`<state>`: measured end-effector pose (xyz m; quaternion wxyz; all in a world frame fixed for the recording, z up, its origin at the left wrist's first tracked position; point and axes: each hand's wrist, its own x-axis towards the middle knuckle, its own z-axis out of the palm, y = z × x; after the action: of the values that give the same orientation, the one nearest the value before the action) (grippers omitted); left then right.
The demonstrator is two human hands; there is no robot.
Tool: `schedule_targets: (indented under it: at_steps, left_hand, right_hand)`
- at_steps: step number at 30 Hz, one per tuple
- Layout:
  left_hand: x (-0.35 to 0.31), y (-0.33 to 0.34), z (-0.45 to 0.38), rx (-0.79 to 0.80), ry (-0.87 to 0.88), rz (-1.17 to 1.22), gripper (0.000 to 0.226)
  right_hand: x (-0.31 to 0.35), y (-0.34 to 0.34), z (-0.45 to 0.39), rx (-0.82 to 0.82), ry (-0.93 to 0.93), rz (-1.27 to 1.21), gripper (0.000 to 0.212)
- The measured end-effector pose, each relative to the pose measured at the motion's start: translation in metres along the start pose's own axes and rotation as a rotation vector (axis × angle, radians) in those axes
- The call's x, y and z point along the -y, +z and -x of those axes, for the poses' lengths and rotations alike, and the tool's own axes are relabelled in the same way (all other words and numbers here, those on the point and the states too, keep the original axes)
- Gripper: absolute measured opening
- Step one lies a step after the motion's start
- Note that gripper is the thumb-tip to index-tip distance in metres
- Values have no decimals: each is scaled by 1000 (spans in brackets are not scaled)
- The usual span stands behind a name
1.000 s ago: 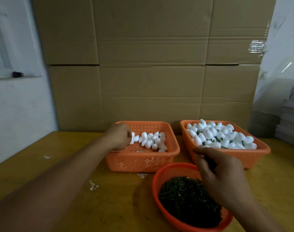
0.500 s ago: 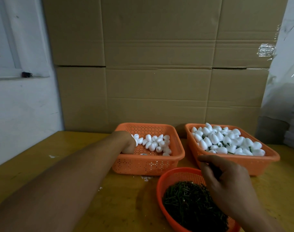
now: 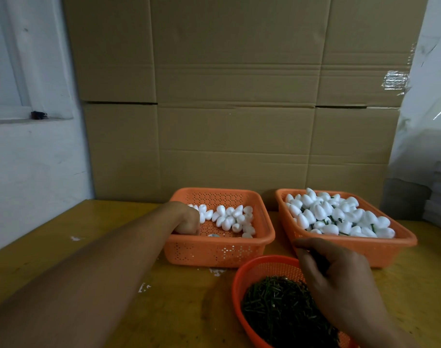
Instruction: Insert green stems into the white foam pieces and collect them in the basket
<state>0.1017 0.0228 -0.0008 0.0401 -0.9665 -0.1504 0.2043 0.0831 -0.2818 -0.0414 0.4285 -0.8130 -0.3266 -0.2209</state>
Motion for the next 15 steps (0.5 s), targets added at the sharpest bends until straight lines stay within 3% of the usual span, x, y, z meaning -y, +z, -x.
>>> schedule_targets:
  at_steps: [4,9,15]
  left_hand:
    - [12,2,4,-126,84,273,34]
    - [14,15,9,-451,174,611,27]
    - [-9,30,34,-734,384,851,25]
  right_hand:
    - [0,0,0,-6,0,-3,20]
    - [1,1,2,15,18,-10,18]
    - [1,3,2,41,31,-18,19]
